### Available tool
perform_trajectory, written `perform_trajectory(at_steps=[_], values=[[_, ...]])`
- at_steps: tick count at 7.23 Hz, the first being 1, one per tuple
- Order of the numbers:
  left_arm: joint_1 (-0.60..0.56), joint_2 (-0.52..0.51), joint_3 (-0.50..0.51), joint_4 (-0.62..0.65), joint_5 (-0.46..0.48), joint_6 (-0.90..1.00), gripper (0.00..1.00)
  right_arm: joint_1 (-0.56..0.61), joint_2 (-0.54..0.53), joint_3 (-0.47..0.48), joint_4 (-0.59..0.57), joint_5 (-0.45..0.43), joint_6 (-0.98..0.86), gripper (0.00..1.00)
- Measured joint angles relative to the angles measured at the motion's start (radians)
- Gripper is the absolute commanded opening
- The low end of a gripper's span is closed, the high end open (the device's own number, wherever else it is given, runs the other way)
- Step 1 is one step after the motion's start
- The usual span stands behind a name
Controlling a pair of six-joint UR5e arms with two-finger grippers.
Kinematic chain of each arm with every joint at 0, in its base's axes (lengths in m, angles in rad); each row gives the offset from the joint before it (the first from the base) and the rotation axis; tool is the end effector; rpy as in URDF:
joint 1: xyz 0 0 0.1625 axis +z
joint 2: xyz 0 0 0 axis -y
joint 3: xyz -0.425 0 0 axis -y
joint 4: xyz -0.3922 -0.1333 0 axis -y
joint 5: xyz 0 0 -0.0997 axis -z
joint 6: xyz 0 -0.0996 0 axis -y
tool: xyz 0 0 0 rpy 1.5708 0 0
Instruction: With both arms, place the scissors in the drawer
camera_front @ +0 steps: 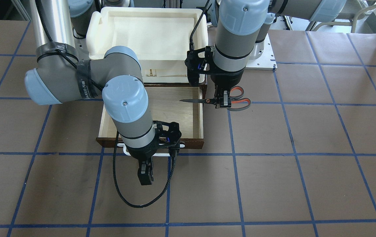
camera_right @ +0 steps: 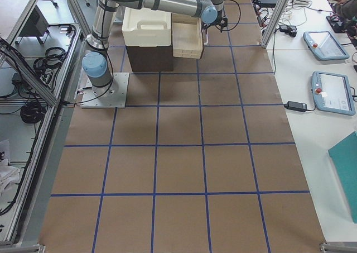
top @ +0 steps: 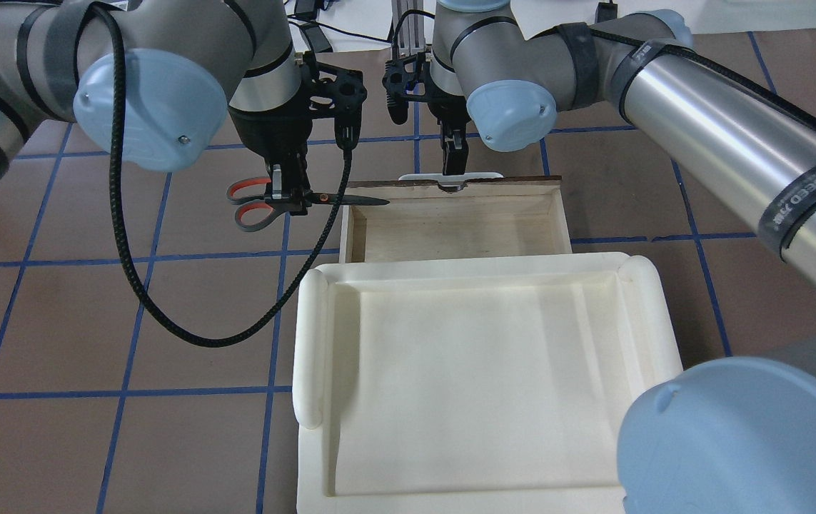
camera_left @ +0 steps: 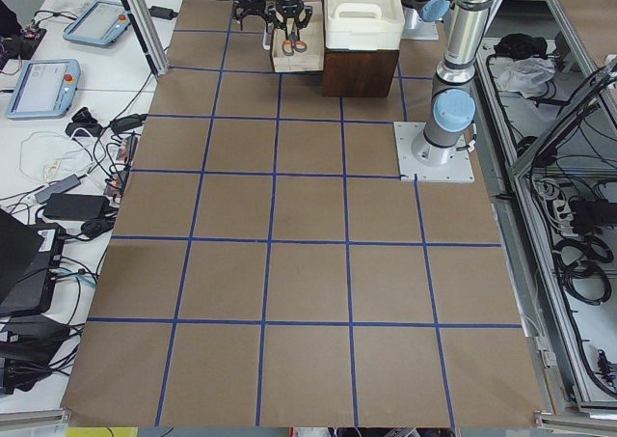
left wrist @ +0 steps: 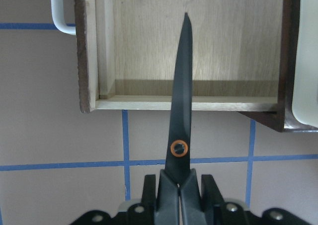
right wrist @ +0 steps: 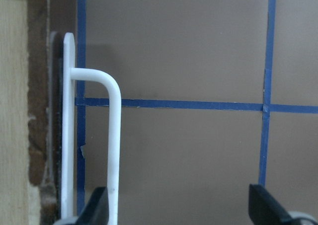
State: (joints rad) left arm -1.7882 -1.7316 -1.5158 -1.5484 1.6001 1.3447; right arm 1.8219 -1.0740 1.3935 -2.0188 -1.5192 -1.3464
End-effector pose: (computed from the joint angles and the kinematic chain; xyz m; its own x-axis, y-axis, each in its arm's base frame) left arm -0.2458 -0.5081 0.4331 -0.0092 0.9972 0.0746 0.9989 0.0057 0.0471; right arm 0.3047 -0.6306 0.3271 0.0254 -0.9932 0.1136 -0.9963 -0.0344 -0.0784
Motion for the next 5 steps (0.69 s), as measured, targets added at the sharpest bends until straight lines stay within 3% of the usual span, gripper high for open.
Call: perform_trajectory(at_steps=[5], values=[[-0.114,-0.051,-0.001,0.088,-0.011,-0.09,0.0,-0.115,-0.117,-0.03,0.101,0.025,0.22,1.0]])
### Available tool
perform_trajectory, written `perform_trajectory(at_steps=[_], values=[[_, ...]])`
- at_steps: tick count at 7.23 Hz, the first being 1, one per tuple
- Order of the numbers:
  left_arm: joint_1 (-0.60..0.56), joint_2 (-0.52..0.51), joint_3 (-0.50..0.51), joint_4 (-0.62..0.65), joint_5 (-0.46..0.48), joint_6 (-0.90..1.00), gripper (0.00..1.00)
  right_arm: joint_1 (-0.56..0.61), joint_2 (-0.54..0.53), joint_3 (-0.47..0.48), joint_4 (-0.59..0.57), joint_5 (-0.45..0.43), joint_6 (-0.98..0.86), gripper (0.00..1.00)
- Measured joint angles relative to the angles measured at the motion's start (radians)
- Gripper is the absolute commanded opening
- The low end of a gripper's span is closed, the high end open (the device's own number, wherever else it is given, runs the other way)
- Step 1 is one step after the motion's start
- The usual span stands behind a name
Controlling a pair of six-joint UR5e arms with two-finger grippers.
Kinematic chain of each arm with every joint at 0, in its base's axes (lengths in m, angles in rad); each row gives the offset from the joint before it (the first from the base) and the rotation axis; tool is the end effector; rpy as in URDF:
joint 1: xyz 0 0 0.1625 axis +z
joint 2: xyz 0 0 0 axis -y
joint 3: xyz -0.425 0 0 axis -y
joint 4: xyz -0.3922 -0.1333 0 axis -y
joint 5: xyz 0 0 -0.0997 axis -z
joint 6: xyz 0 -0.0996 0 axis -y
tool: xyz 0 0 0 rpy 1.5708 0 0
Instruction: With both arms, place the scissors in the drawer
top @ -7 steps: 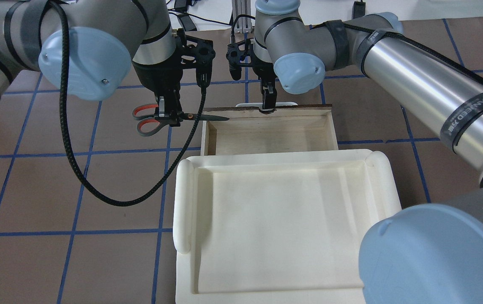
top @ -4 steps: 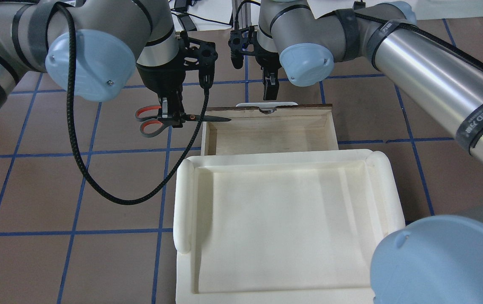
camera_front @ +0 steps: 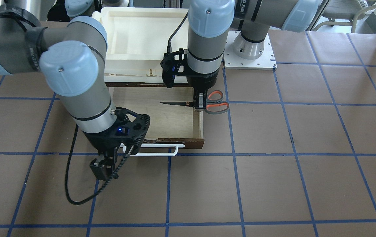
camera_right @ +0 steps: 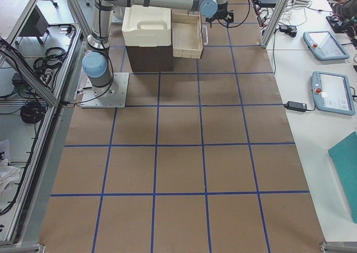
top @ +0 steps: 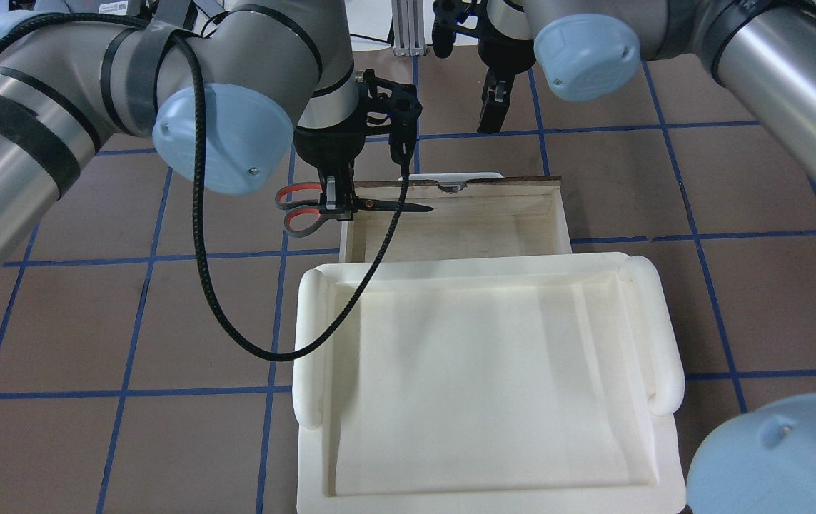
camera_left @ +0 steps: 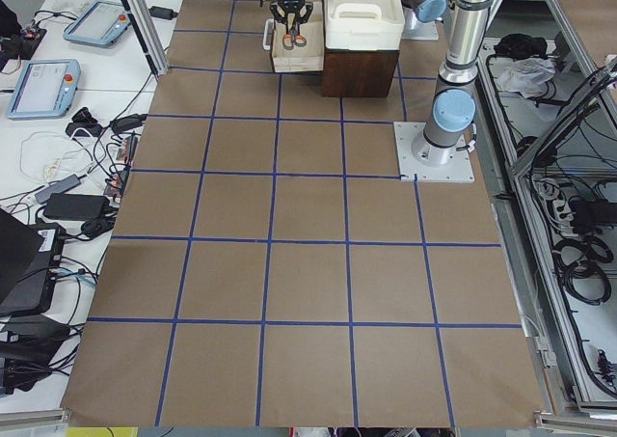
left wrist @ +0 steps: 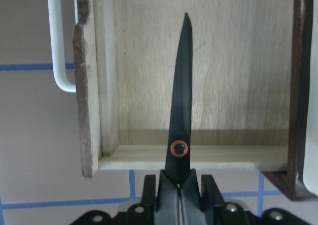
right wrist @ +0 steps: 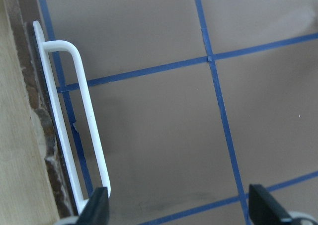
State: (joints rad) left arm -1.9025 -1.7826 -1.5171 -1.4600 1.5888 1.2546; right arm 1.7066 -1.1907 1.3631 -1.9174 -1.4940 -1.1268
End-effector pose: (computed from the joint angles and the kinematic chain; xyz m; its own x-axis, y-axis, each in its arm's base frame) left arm -0.3105 -0.4976 0.4121 0.0153 0.9991 0.0394 0.9994 -0.0166 0.0318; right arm 0.2289 -0.6343 0.4094 -0.3032 -0.9448 0.1241 -0.9477 0.2854 -0.1427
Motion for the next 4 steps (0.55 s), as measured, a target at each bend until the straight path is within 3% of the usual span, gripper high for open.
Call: perform_trajectory(at_steps=[4], values=[[-0.116,-0.077,0.0,0.11,-0.025,-0.092,0.0,-0.05,-0.066,0.001,0.092,-0.014,0.542,1.0]])
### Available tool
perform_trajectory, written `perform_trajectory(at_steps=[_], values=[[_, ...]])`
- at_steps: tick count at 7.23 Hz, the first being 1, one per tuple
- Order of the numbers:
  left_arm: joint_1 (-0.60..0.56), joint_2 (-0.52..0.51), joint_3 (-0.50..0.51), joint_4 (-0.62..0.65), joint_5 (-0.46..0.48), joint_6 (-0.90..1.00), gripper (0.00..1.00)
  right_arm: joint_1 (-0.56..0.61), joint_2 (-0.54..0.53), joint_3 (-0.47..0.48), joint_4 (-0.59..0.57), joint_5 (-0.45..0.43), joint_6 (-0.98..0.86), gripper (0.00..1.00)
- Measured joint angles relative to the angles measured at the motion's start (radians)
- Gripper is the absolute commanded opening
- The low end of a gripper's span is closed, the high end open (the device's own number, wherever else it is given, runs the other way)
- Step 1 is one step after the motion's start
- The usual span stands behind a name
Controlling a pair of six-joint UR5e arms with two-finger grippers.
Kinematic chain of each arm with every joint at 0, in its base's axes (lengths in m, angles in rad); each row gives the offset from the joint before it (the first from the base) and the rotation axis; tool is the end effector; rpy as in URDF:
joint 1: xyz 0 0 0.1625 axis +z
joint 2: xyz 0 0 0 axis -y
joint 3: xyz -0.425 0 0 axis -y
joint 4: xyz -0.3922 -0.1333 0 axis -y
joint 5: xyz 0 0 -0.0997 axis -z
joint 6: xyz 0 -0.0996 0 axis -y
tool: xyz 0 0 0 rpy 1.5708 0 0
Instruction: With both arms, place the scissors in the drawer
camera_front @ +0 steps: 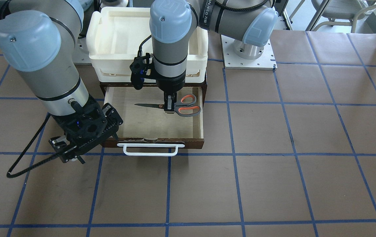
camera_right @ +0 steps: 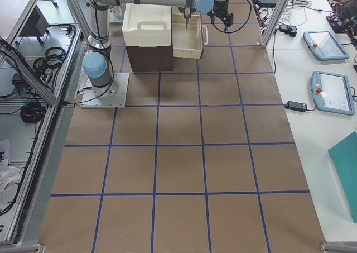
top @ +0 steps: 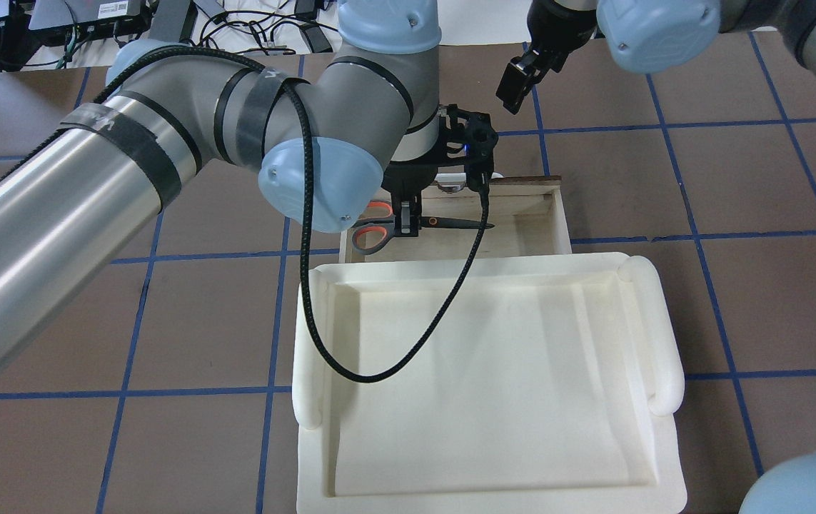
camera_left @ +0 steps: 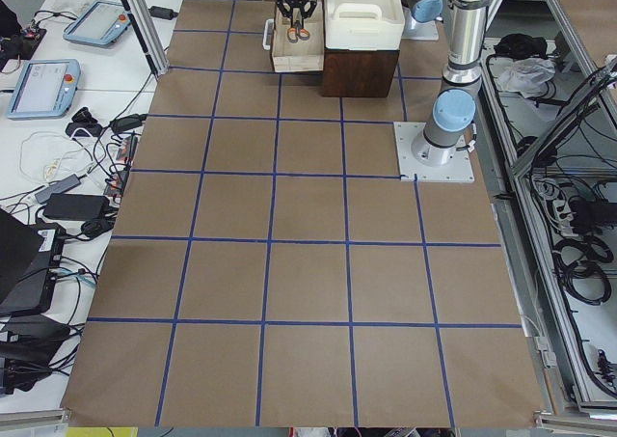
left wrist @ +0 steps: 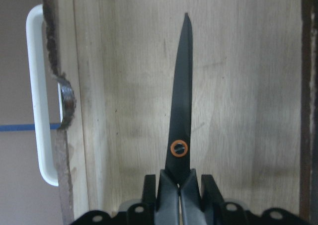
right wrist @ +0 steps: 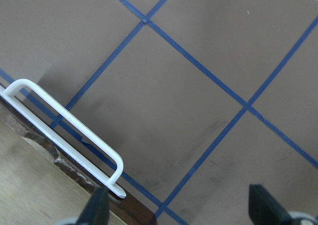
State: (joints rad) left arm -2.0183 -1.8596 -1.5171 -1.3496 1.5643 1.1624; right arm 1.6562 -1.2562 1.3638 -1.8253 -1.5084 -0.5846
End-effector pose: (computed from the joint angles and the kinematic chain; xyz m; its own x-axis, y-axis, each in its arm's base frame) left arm -0.3807 -0.4836 0.3776 0.0391 0.9991 0.0153 0.9992 -0.0390 -0.0004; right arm 0.1931 -0.6204 0.4408 -0.7821 -0.6225 0.0293 -0.6187 0.7699 -0.1561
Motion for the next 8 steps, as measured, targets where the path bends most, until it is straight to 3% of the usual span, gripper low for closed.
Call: perform_trajectory(at_steps=[3,8], values=[[-0.047,-0.038,-0.004,0.023,-0.002,0.0,0.0,-0.018,-0.034,0.0,0.091,-0.027,0.296,1.0],[-0.071,-0.062,-0.027,0.031,-0.002,0.021,0.0,-0.054,-0.081,0.005,0.242,-0.048,0.51,1.0]])
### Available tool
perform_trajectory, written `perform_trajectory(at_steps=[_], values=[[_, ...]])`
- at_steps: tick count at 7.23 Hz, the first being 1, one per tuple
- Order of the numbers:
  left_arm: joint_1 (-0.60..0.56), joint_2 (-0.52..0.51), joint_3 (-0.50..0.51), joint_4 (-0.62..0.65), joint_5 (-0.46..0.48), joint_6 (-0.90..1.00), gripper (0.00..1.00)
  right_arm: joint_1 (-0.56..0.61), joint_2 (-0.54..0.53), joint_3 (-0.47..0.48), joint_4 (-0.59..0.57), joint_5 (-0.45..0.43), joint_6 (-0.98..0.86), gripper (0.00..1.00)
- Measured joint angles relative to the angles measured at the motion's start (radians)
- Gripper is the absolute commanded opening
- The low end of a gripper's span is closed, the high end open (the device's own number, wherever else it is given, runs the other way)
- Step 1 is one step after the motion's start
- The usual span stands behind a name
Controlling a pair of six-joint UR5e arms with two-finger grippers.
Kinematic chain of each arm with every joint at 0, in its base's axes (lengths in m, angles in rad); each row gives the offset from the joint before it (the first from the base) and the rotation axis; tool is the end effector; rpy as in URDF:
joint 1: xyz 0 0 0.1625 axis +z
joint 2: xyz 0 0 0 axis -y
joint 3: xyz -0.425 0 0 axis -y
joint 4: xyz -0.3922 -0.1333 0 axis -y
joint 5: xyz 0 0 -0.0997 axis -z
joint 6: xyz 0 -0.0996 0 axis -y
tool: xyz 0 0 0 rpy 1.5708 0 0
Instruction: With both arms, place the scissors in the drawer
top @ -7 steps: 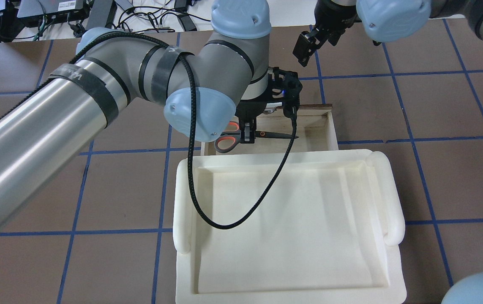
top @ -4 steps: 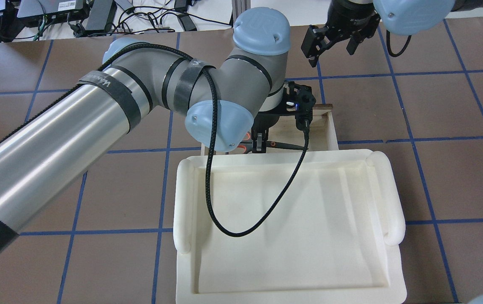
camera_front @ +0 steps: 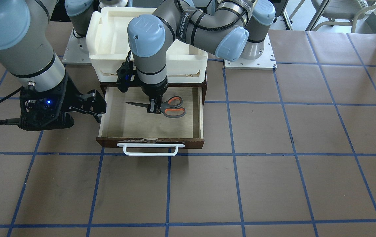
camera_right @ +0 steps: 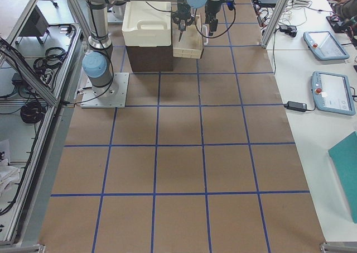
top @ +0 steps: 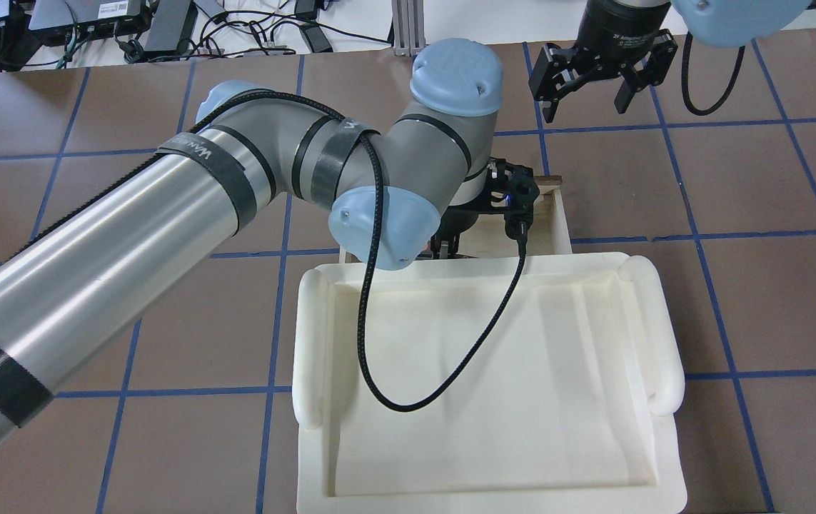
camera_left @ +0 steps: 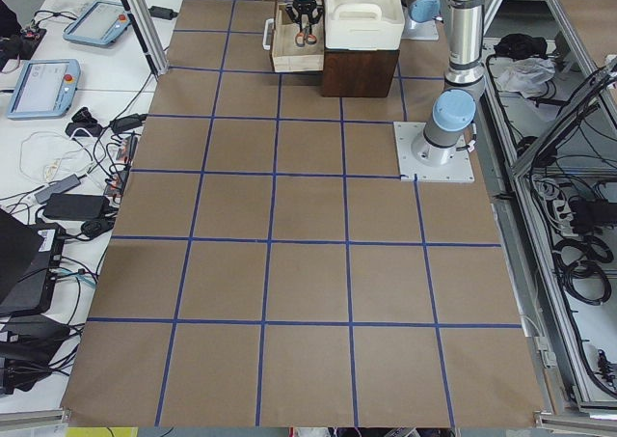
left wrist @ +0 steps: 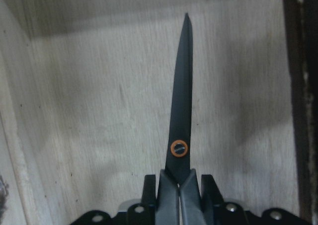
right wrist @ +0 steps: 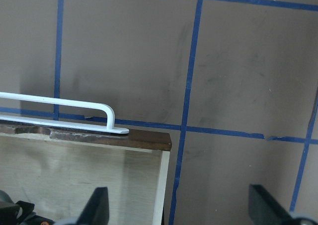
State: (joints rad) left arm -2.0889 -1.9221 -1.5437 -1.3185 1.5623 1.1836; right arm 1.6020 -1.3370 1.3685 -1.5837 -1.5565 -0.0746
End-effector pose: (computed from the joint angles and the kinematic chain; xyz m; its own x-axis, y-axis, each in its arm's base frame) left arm -0.4188 -0.4638 0.3301 0.1292 0.9892 0.0697 0.9912 -0.1309 0.0193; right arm 0.1530 -0.5838 0.4622 -0.9943 -0.1053 -0.0156 -0.1056 0.9943 0.0175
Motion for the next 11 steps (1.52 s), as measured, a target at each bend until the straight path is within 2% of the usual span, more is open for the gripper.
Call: perform_trajectory(at_steps=[6,7,8,9,11], values=[[0.001,-0.006,-0.003,-0.015,-0.055,0.044,0.0,0.001,-0.001,0.003,0.016,-0.011,0.015,1.0],[0.001,-0.006,-0.004,-0.017,-0.061,0.046,0.51,0.001,-0.001,0.003,0.017,-0.011,0.015,1.0],[0.001,-0.006,-0.007,-0.018,-0.07,0.043,0.81,0.001,-0.001,0.003,0.017,-0.011,0.015,1.0],[0.001,-0.006,-0.011,-0.019,-0.088,0.035,0.89,0.001,-0.001,0.003,0.017,-0.011,0.015,1.0],[0.002,-0.005,-0.015,-0.017,-0.111,0.029,0.93,0.001,-0.001,0.003,0.018,-0.011,0.015,1.0]])
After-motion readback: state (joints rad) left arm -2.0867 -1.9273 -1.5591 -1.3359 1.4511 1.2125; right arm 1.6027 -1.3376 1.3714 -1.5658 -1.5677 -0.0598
